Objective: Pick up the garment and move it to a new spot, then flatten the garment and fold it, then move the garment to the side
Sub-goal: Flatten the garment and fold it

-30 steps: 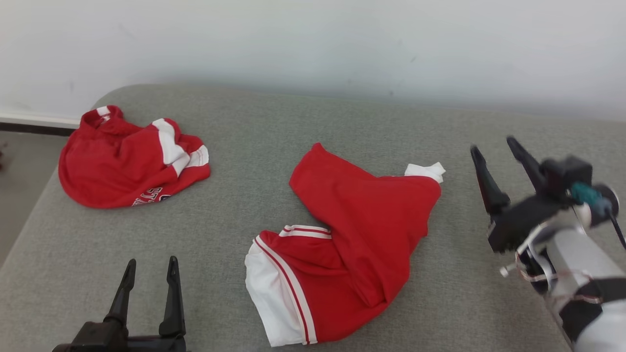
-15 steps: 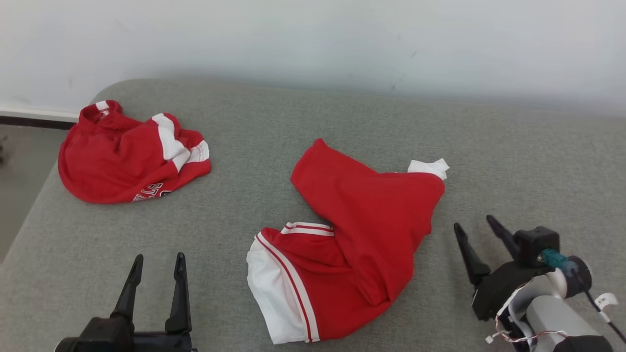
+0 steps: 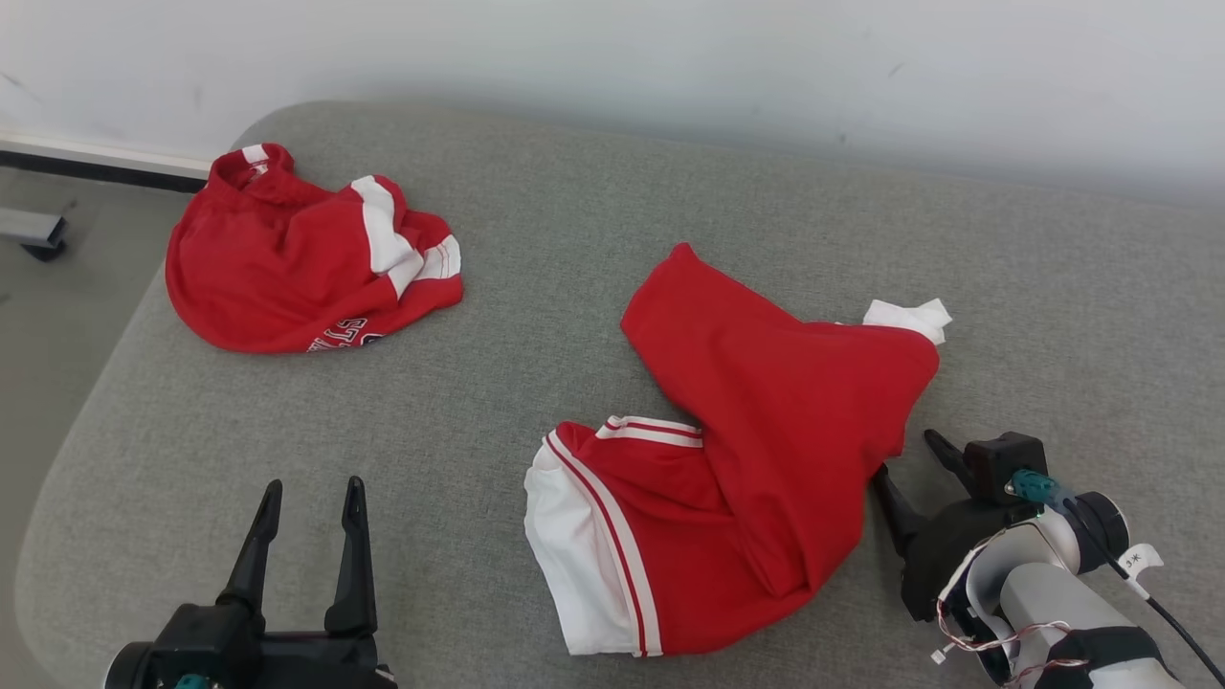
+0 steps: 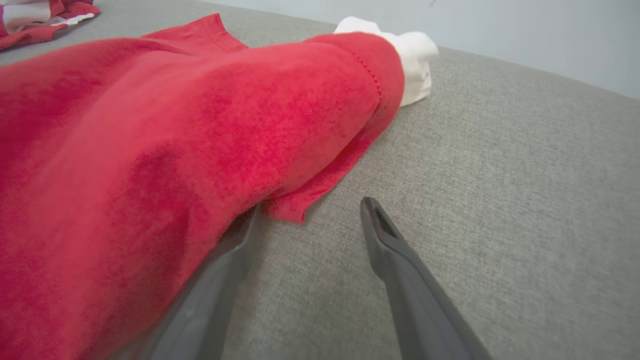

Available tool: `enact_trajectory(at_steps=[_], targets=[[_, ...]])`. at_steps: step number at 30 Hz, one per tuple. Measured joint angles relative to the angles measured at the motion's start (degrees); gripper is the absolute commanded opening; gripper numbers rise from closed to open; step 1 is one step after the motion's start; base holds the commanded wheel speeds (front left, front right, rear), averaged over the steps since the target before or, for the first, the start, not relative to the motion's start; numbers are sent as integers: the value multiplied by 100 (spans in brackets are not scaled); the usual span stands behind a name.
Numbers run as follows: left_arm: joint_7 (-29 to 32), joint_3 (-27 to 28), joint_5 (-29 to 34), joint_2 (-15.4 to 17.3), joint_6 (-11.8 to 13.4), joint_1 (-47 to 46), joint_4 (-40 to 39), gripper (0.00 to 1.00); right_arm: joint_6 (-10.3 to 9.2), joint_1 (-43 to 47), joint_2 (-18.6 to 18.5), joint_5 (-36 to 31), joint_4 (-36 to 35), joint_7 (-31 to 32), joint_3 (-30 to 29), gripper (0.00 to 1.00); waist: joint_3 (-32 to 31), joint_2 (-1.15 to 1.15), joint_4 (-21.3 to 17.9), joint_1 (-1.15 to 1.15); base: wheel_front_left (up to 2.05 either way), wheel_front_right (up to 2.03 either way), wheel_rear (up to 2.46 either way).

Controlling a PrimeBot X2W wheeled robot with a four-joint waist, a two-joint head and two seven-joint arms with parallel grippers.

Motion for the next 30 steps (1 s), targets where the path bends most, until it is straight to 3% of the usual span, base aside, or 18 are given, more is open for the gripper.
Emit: enact_trajectory(at_steps=[5,6,7,8,17,24,30], targets=[[0,24,-3,0,0,-18,0,100,0,-194,97,108,260,-8,116,100,61,0,98,0,0,0,0],[0,22,-8,0,0,-19,0,100,0,-213,126,148,315,-9,152,83,68,0,109,0,0,0,0],[0,21,-9,0,0,-21,0,100,0,-236,154,189,369,-9,175,22,75,0,119,0,0,0,0],[0,15,-10,0,0,-24,0,100,0,-272,171,233,427,-3,203,0,81,0,127,0,0,0,0],[0,46,-22,0,14,19,14,100,0,-294,18,424,431,-27,313,0,-11,0,105,0,0,0,0],[-1,119,-35,0,62,219,29,100,0,350,-534,452,-656,-34,-58,0,-237,0,-69,0,0,0,0],[-1,111,-43,-1,108,387,-40,100,0,1205,-780,443,-1685,-35,-531,0,-397,0,-321,0,0,0,0]])
